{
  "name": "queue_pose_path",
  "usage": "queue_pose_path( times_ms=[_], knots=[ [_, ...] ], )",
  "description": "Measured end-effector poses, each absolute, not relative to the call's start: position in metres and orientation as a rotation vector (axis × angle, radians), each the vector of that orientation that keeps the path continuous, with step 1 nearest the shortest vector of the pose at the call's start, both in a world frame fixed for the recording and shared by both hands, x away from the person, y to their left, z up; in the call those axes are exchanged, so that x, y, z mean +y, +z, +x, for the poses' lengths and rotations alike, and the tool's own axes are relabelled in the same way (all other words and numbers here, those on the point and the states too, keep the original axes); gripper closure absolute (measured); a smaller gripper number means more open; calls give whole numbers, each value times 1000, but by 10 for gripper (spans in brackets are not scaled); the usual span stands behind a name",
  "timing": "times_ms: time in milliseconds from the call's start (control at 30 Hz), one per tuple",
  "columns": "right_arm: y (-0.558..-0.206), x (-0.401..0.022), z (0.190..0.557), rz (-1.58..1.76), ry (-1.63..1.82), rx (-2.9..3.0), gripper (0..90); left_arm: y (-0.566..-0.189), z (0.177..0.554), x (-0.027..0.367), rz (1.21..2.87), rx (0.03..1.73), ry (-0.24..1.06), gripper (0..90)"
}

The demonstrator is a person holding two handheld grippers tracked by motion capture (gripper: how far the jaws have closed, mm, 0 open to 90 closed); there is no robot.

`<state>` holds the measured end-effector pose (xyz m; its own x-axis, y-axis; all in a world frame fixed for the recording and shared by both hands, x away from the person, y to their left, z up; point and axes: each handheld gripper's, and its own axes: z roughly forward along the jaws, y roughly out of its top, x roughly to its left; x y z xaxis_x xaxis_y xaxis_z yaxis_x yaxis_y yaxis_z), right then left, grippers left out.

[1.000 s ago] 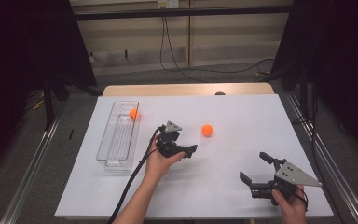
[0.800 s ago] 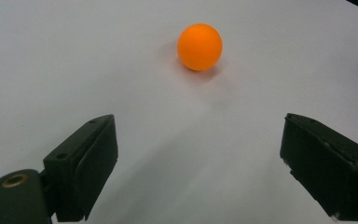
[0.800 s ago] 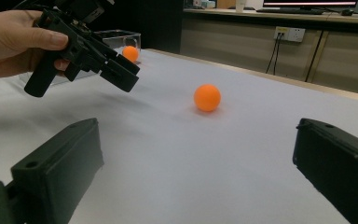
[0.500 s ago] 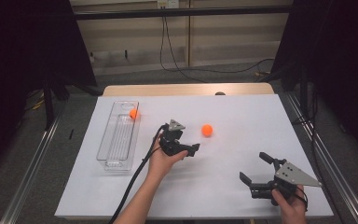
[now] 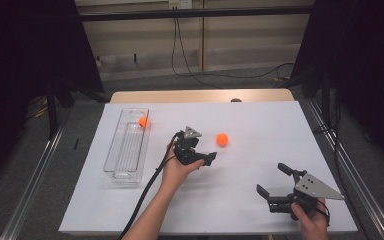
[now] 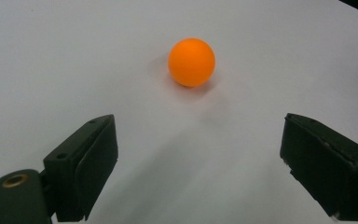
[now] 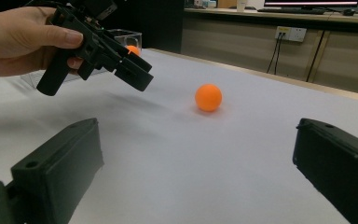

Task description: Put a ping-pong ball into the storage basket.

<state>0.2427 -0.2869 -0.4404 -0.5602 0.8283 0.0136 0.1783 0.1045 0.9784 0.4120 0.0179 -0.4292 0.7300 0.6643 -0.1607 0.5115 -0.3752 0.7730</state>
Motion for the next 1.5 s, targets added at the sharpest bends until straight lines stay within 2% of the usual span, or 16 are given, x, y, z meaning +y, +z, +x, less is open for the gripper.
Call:
queue_pose_path(
  times_ms=[1500],
  knots=[
    [-440, -288, 242, 981, 1491, 1825, 9, -431, 423, -1, 2060, 878, 228, 106]
  ],
)
